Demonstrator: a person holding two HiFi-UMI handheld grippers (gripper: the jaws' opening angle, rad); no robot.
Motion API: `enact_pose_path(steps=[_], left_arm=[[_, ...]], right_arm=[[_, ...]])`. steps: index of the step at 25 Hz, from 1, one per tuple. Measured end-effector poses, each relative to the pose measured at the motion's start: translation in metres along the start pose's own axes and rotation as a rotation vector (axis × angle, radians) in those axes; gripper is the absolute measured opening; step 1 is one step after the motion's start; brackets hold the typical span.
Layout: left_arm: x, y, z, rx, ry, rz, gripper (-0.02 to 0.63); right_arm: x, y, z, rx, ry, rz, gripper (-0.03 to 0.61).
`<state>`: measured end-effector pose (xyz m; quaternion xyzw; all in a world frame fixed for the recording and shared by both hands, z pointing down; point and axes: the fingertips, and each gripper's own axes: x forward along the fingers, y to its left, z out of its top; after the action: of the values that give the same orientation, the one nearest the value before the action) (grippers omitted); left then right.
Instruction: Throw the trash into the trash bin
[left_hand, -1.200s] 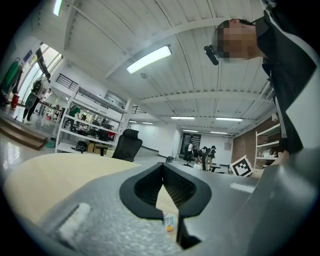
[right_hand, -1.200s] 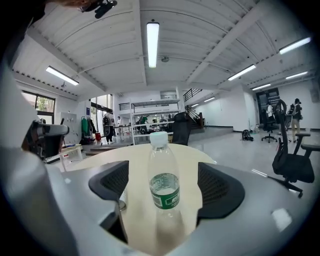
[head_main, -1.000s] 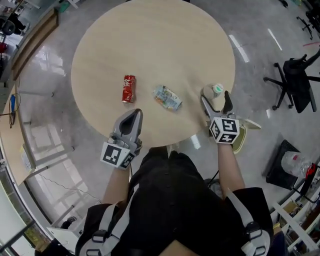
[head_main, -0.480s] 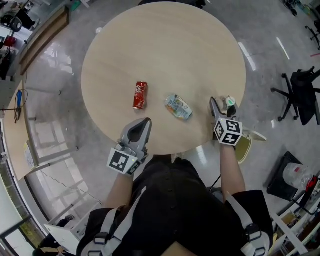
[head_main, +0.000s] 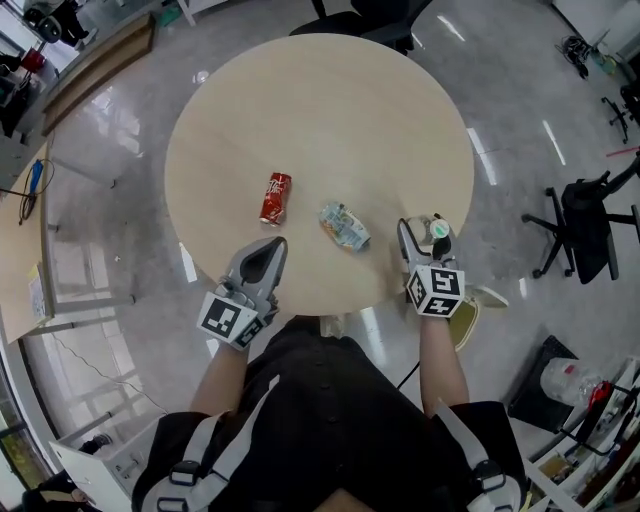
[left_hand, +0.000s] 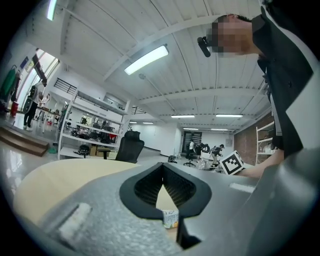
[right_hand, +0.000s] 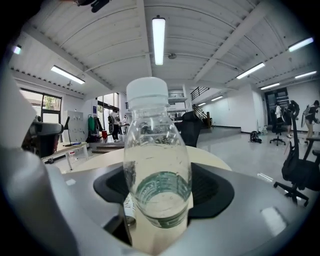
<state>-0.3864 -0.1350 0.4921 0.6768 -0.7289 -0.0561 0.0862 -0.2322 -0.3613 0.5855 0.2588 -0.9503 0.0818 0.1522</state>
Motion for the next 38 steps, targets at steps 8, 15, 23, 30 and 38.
enact_pose_path(steps=[8,15,23,30,38], left_arm=[[-0.030,-0.010,0.031,0.026,-0.110,0.088,0.000],[-0.040,-0.033,0.051,0.044,-0.187,0.058,0.000],[-0.047,-0.016,0.062,0.021,-0.221,0.058,0.000],[-0.041,-0.019,0.060,0.004,-0.213,-0.084,0.000],[-0.012,-0.055,0.047,-0.068,-0.168,-0.332,0.000]], right_arm=[[-0.036,0.014,0.036,-0.067,-0.077,0.034,0.333],[-0.074,0.025,0.049,-0.077,-0.120,0.032,0.334],[-0.100,0.039,0.066,0.043,-0.177,-0.053,0.334],[-0.137,0.053,0.058,0.024,-0.185,-0.150,0.333],[-0.221,0.047,0.042,0.070,-0.196,-0.407,0.333]])
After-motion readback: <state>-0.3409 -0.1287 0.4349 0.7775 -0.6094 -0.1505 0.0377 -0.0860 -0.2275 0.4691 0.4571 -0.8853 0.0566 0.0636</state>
